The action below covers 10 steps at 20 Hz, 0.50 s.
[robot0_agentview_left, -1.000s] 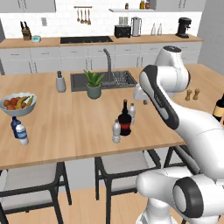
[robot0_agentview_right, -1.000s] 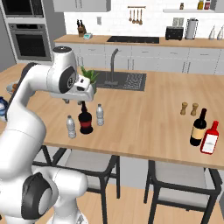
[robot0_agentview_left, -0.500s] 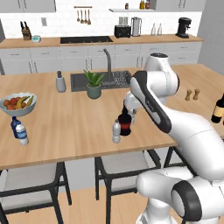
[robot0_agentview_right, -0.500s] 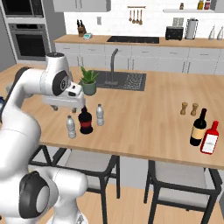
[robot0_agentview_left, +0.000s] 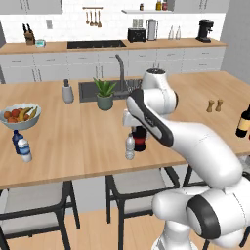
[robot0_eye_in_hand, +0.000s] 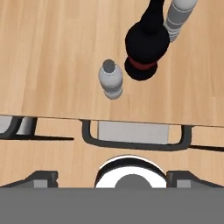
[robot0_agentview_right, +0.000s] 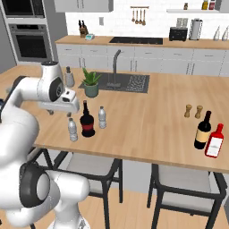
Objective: Move the plastic bottles in the middle to the plastics group, and the glass bottles in the middle to the glass group.
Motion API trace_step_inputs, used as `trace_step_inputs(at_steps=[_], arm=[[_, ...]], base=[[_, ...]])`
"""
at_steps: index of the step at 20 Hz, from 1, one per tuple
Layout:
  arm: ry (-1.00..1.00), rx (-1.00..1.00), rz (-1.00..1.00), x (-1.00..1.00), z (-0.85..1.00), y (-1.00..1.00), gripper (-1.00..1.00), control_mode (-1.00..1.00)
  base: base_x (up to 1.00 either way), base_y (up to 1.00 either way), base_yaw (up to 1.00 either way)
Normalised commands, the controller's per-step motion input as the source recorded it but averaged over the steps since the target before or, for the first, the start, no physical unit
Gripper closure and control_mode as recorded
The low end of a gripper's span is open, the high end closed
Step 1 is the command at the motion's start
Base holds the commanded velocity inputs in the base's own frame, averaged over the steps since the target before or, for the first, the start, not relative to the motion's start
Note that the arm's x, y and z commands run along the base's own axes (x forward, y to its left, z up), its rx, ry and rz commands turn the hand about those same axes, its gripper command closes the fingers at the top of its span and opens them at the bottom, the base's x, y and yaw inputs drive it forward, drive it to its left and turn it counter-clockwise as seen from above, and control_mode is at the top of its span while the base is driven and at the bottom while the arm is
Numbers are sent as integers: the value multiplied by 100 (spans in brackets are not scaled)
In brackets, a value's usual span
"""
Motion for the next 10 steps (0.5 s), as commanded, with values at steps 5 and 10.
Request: trace_step_inputs(at_steps=[5, 10], arm=[[-10, 0, -1, 48, -32, 1, -100, -100], [-9, -2, -1, 46, -17, 0, -100, -100]], base=[[0, 0, 0], [0, 0, 0]])
